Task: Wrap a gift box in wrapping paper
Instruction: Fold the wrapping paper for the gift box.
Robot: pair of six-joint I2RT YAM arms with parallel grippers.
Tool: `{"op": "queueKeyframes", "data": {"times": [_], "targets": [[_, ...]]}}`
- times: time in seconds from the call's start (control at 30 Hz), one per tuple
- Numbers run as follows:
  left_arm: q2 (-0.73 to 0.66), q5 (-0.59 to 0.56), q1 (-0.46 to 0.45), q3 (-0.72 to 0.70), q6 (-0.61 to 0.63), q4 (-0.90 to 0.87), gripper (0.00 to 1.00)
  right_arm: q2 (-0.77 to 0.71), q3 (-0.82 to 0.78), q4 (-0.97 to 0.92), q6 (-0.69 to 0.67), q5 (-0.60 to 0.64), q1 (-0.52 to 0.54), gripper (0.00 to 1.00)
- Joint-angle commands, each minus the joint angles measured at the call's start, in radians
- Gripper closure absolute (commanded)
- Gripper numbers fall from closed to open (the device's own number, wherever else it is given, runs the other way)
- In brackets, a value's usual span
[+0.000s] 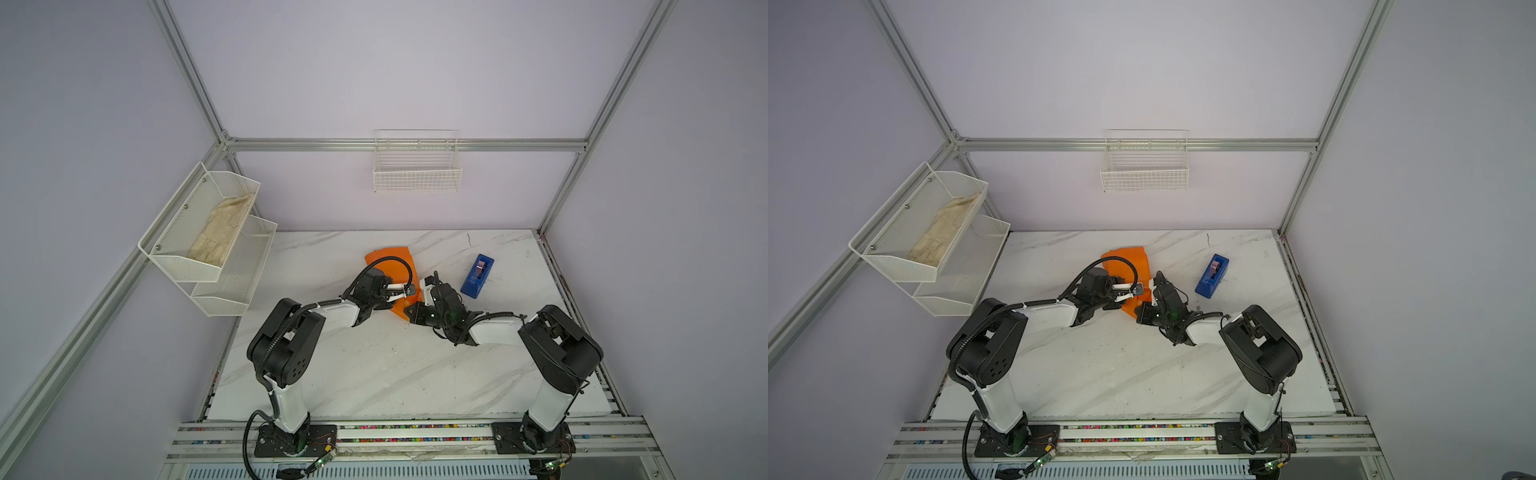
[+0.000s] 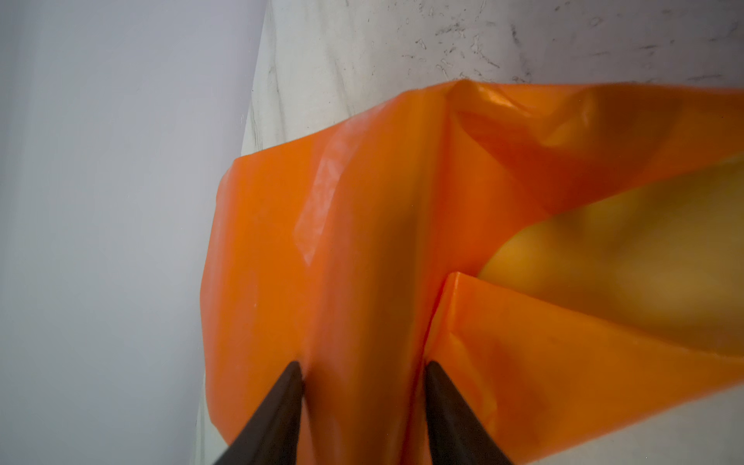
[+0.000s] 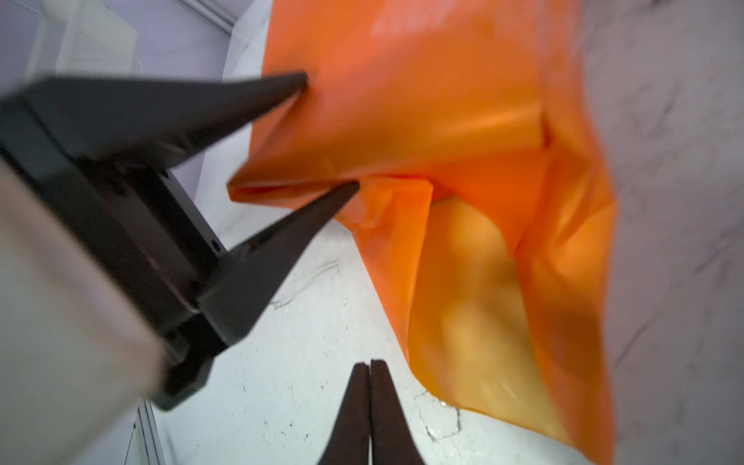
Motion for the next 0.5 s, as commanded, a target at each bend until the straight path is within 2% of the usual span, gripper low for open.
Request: {"op": "queueKeyframes", "data": {"times": [0.0,0.1,0.23,0.3,0.4,0.47], "targets": [[0.056,-0.014,0.002,0.019,0.002,-0.154,0.54,-0.049,0.01,-0.076,-0.041,0.019,-0.067,0.9],[0.057,-0.014,0.002,0.021,0.001,-0.155,0.54,-0.06,0.012,-0.11,-0.074,0.017,-0.116,0.86],[0.054,-0.013,0.002,0.021,0.002,-0.156,0.54,-0.061,-0.009,-0.118,-0.113,0.016,-0.153,0.75],[0.057,-0.013,0.002,0.023,0.001,-0.157,0.53,-0.033,-0.003,-0.101,-0.161,-0.046,-0.157,0.71],[0.06,-0.012,0.002,0.026,0.002,-0.161,0.54,0.017,0.005,-0.042,-0.162,-0.148,-0.157,0.69],[0.06,-0.011,0.002,0.026,0.002,-0.161,0.54,0.036,0.003,-0.017,-0.151,-0.161,-0.156,0.69]]}}
